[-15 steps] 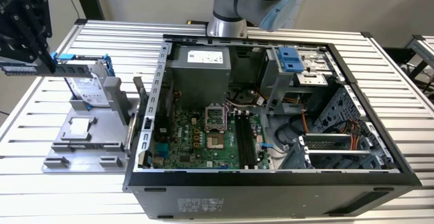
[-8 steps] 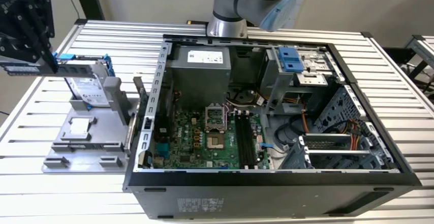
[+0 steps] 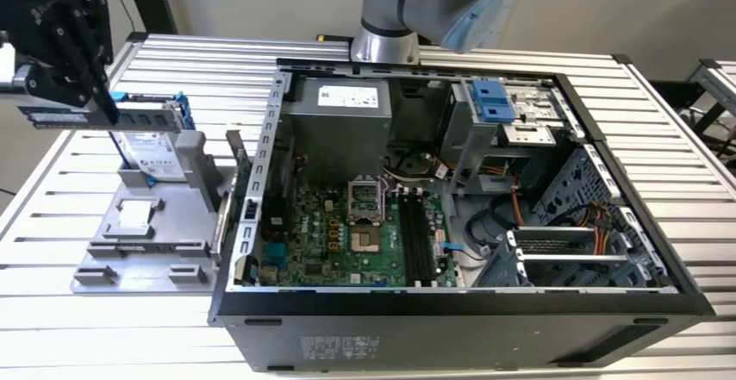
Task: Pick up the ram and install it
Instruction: 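Pick up the ram and move it above insertion slot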
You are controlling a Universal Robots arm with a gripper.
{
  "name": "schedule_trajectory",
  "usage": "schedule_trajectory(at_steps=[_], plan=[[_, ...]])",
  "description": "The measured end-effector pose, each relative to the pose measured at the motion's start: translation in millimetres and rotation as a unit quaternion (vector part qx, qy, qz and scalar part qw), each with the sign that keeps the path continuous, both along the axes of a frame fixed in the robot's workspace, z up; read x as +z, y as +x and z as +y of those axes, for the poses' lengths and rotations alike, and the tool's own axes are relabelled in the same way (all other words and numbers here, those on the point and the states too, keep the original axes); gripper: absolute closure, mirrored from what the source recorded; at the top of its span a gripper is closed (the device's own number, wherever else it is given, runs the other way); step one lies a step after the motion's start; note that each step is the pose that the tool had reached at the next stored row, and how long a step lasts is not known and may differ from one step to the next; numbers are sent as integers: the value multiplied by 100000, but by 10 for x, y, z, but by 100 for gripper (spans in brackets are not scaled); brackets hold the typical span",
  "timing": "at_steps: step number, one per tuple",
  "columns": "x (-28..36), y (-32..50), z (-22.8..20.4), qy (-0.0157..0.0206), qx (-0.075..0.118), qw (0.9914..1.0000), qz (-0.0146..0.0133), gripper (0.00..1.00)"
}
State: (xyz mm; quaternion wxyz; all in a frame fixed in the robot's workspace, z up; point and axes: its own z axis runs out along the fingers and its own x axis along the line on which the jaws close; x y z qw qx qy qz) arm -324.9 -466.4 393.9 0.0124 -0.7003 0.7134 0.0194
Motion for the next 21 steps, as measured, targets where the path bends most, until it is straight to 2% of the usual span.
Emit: schedule_trajectory(at_steps=[5, 16, 21], plan=[[0, 142, 0, 0, 8, 100000, 72, 100], [0, 529, 0, 4, 38, 99999, 422, 100], [0, 678, 0, 1, 51, 99999, 525, 100]])
